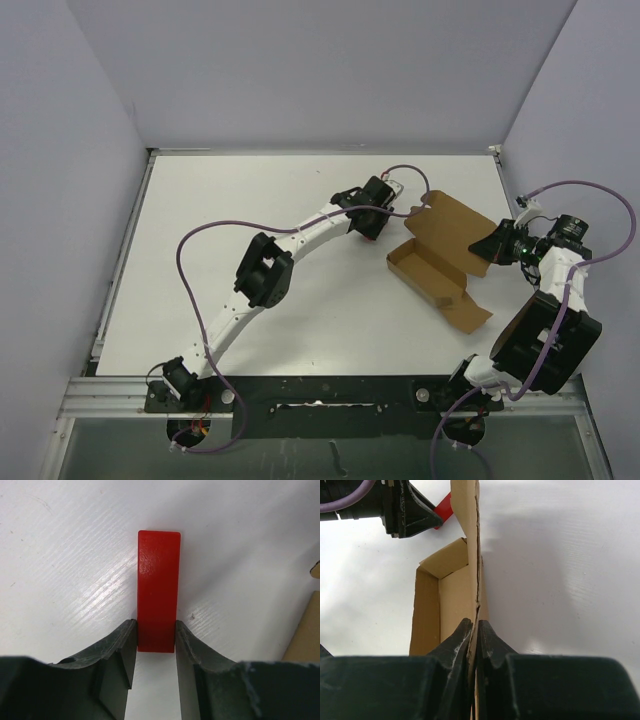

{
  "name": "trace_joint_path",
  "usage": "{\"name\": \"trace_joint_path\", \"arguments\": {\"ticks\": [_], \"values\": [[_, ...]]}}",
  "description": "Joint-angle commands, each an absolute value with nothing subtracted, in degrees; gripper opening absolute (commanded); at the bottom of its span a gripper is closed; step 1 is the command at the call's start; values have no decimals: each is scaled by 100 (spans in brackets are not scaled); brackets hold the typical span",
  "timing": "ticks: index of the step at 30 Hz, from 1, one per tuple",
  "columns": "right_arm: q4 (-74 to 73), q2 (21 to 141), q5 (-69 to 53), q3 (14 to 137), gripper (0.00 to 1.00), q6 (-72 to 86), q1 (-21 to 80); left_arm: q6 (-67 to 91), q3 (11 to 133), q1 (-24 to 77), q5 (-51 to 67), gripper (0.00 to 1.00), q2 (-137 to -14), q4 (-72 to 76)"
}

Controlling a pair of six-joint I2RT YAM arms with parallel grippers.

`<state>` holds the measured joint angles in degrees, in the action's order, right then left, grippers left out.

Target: Fold the paper box

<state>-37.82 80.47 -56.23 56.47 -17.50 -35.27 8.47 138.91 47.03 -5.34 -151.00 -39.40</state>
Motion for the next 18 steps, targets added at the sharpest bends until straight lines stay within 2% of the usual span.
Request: {"name": "trace_joint_path", "arguments": {"ticks": [1, 4, 7, 18], "values": [[-3700, 8077, -5895, 5838, 0, -1713, -3531, 807, 14047, 4659, -522, 18, -15074, -3972], [-3698, 8077, -5961, 5821, 0, -1714, -3448, 810, 13484, 4658, -662, 12, -14557, -3713], [-3700, 8077, -6189, 5795, 0, -1730, -3351, 846, 12397, 4647, -751, 10, -13662, -3138], [-3276, 7985, -6967, 5531, 0, -1719, -2358, 1896, 7152, 4644, -923, 6, -9819, -1191]]}}
